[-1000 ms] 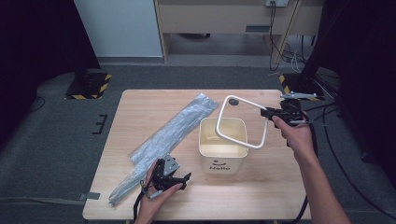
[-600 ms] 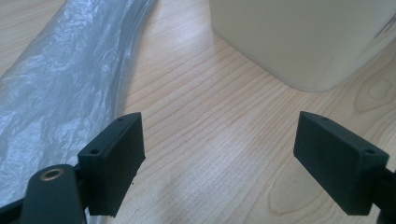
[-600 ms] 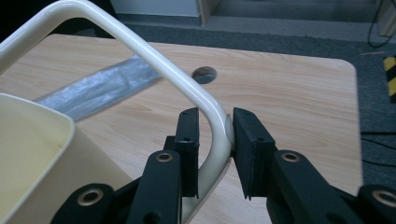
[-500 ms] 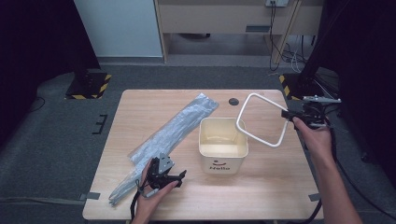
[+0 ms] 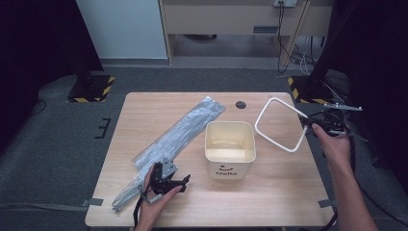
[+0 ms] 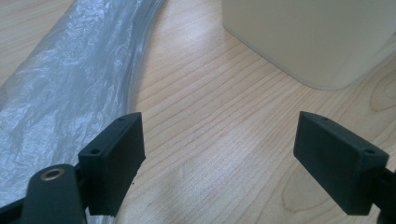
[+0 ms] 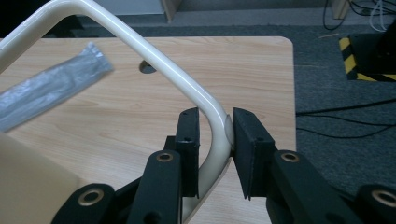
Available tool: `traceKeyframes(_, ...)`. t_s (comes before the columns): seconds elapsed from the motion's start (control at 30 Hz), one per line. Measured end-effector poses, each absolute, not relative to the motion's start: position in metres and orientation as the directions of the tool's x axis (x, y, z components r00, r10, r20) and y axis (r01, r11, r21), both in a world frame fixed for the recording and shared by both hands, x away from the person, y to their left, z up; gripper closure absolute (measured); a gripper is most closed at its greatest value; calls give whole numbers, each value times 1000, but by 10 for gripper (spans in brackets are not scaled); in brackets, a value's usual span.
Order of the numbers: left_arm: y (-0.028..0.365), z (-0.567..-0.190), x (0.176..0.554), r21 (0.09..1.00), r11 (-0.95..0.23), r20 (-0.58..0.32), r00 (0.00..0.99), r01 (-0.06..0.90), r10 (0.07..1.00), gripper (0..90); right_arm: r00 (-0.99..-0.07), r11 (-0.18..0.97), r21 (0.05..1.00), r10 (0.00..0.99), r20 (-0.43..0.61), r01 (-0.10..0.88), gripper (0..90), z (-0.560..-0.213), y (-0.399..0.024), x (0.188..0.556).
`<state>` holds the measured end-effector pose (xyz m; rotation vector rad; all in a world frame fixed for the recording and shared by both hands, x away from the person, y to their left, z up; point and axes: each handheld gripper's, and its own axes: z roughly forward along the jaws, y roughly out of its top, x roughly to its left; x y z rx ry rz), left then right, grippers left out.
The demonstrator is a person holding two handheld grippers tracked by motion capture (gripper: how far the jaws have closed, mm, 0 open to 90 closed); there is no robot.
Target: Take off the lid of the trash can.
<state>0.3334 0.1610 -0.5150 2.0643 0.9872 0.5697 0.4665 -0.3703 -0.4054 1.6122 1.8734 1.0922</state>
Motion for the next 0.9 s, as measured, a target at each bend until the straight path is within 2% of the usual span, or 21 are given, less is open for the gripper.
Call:
traceKeyframes(0.3, 161, -515, 333, 791, -412, 69, 603, 452, 795, 158, -147, -26, 754, 976, 162, 657, 728, -435, -378, 473)
traceKeyframes(0.9, 159, -517, 333, 784, -421, 77, 602, 456, 795, 157, -83, -28, 688, 988, 127, 725, 731, -498, -377, 485)
